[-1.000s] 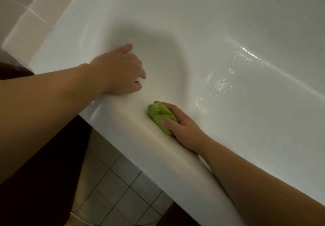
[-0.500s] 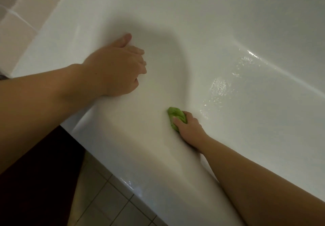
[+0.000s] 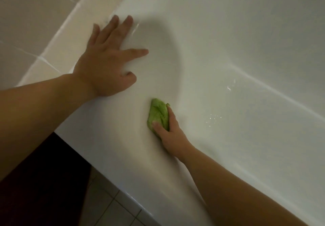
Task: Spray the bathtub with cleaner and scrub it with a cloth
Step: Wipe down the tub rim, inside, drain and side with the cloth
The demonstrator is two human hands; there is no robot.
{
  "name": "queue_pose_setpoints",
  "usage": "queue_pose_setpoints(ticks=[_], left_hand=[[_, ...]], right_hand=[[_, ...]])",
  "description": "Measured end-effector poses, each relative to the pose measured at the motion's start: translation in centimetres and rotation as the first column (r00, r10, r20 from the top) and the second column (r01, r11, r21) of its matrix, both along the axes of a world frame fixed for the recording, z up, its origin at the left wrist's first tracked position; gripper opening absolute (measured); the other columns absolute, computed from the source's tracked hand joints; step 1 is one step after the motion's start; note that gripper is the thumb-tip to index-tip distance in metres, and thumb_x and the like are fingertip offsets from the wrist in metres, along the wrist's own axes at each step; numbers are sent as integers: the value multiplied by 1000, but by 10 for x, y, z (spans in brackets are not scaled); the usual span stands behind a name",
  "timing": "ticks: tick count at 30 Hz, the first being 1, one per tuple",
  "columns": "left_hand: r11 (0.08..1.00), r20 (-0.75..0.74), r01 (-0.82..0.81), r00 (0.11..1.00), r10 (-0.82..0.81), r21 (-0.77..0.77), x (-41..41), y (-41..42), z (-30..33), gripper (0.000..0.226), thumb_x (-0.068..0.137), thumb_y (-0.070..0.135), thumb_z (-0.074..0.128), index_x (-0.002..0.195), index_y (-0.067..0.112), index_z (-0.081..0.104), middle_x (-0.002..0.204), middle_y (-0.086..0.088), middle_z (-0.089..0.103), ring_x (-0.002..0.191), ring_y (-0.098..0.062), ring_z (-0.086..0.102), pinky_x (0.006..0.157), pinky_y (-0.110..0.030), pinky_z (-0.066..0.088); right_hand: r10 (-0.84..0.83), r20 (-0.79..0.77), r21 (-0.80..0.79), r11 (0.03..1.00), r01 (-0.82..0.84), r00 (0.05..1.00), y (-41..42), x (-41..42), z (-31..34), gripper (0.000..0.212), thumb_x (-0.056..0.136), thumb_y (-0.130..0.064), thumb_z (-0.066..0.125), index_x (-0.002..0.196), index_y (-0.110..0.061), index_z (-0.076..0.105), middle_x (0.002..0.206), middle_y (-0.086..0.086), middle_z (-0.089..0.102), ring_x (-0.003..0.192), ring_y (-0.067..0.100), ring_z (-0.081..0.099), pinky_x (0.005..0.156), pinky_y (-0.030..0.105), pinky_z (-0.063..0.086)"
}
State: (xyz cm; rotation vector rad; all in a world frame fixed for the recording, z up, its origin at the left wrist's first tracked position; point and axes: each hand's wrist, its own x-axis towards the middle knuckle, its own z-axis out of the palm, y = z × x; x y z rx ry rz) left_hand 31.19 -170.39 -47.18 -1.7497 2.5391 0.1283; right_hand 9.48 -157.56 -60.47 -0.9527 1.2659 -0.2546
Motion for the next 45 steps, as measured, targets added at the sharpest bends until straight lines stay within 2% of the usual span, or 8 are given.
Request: queue_pose_setpoints(ticks=[7, 14, 19, 24, 28, 32, 41, 45], left_hand=[[997, -43, -42, 998, 44, 67, 5, -17, 0, 72, 75, 50, 49, 146, 48, 49, 173, -2, 2, 159, -31, 1, 127, -53, -1], [999, -102, -28, 994, 32, 44, 6, -24, -2, 68, 74, 45, 52, 142, 45, 57, 172, -4, 9, 158, -30, 7, 127, -54, 4], [1000, -141, -5, 990, 9, 25, 7, -30, -3, 62, 76, 42, 55, 138, 41, 62, 171, -6, 15, 158, -31, 12, 127, -50, 5], [1000, -155, -11, 988, 13, 17, 7, -37, -3, 61, 78, 44, 53, 139, 40, 61, 171, -6, 19, 157, -31, 15, 127, -49, 5], [1000, -138, -24, 990, 25, 4, 3, -38, -2, 63, 78, 46, 52, 140, 40, 60, 170, -5, 20, 157, -30, 17, 126, -53, 9], [999, -112, -9, 994, 5, -31, -5, -48, -5, 63, 76, 44, 56, 138, 37, 63, 171, -6, 18, 156, -32, 17, 126, -55, 11], [971, 313, 214, 934, -172, -105, -56, -79, -23, 71, 78, 48, 67, 145, 26, 58, 170, -15, 12, 154, -49, 4, 119, -73, 9], [916, 428, 390, 816, -389, 88, -92, -52, -75, 72, 83, 57, 51, 147, 25, 54, 164, -19, 30, 154, -45, 14, 122, -66, 4]], right_hand=[[-38, -167, 253, 964, 80, 985, -8, -29, -57, 85, 98, -53, 61, 163, -39, 9, 156, -1, 43, 139, 24, 46, 102, 27, 34], [-72, -352, 324, 926, 194, 933, -12, -27, -91, 89, 98, -54, 58, 164, -32, 3, 158, 13, 39, 141, 36, 43, 116, 44, 33], [-221, -324, 204, 933, 296, 920, -26, -2, -75, 85, 85, -66, 60, 156, -31, 29, 139, 2, 58, 125, 29, 56, 109, 50, 45], [-441, -175, -33, 896, 442, 880, -70, 45, -11, 98, 74, -81, 57, 155, -36, 25, 137, 2, 55, 121, 27, 58, 104, 51, 50], [-400, -67, -199, 903, 381, 914, -92, 56, 32, 90, 81, -71, 67, 151, -38, 22, 131, -6, 41, 121, 19, 51, 103, 42, 48], [-341, -95, -234, 921, 312, 935, -84, 32, 4, 84, 85, -61, 71, 150, -49, 20, 130, -9, 39, 126, 20, 48, 108, 43, 44], [-214, -406, -78, 977, 199, 889, -67, -33, -104, 93, 83, -69, 64, 158, -40, 18, 131, -1, 45, 122, 25, 50, 102, 45, 47], [-230, -408, -182, 969, 168, 883, -57, -60, -118, 86, 84, -69, 66, 153, -33, 31, 137, -2, 46, 126, 22, 48, 103, 39, 44]])
